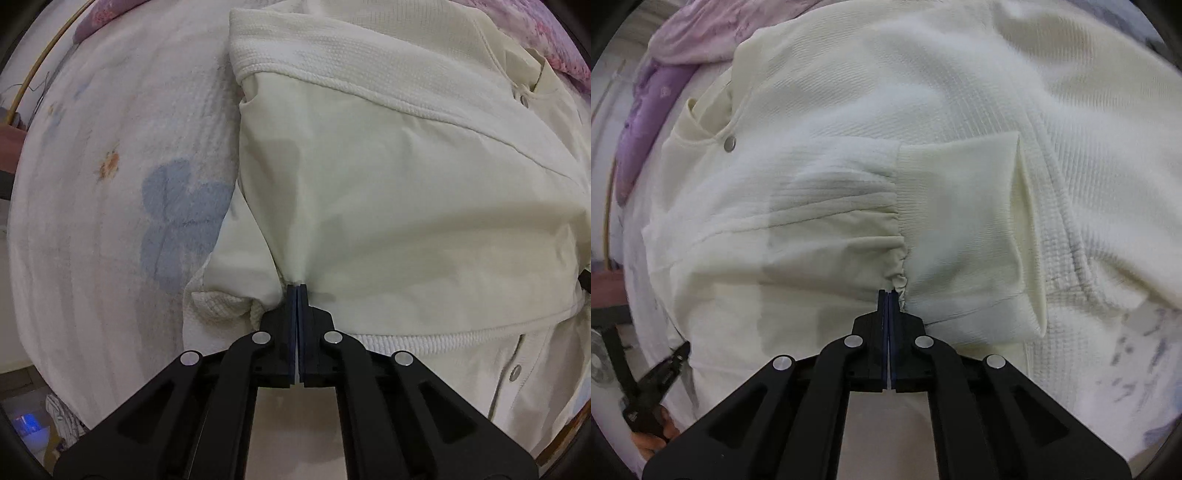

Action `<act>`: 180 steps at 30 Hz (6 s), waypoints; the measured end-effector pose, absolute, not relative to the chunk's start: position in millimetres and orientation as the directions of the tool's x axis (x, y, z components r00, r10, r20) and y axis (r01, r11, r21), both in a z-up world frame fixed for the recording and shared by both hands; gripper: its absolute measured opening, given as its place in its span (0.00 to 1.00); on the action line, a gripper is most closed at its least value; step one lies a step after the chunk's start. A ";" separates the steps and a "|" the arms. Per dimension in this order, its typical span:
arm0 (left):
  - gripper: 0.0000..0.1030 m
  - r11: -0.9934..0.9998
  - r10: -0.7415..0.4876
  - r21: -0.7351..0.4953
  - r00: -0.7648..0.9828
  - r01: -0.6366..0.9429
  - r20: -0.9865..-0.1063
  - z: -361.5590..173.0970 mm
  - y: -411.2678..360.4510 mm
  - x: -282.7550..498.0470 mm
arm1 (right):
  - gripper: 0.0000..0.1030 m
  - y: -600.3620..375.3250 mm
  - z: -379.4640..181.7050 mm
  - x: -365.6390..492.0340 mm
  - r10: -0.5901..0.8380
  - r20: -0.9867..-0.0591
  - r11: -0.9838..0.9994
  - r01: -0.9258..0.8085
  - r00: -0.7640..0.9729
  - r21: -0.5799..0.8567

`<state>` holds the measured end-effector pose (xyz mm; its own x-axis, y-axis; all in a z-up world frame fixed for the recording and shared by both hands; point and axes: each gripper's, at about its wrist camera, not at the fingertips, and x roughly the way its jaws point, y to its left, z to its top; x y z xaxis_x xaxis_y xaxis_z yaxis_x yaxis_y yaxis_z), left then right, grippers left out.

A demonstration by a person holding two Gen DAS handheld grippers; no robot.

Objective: Fold large clothes
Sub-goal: 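Fold the sleeve across the jacket body and open the left tool, then move the right tool to the other sleeve cuff, then grasp the other sleeve cuff with the right tool, then fold the held sleeve across the jacket body and release with the right tool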

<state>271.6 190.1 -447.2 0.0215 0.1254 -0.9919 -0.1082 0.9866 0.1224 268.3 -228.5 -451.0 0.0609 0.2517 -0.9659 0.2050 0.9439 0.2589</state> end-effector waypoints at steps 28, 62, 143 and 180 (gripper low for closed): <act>0.30 0.990 0.144 0.139 0.191 -0.037 -0.971 -256.4 90.6 178.2 | 0.65 -214.5 -255.3 158.8 0.326 -0.911 0.934 0.064 0.253 0.352; 0.31 0.922 -0.072 0.068 0.342 0.382 -0.937 -155.8 -60.4 53.5 | 0.65 -376.0 -113.9 -47.0 0.031 -0.848 0.798 0.497 0.530 0.340; 0.26 0.985 0.003 0.043 0.226 0.170 -0.974 -318.4 -183.6 264.4 | 0.07 -660.5 -285.7 64.9 0.125 -0.702 0.485 0.573 0.702 0.660; 0.01 0.995 -0.025 -0.052 0.297 -0.083 -0.955 -272.7 74.7 277.2 | 0.07 -146.0 -191.0 307.4 0.644 -0.617 0.754 -0.241 0.452 0.611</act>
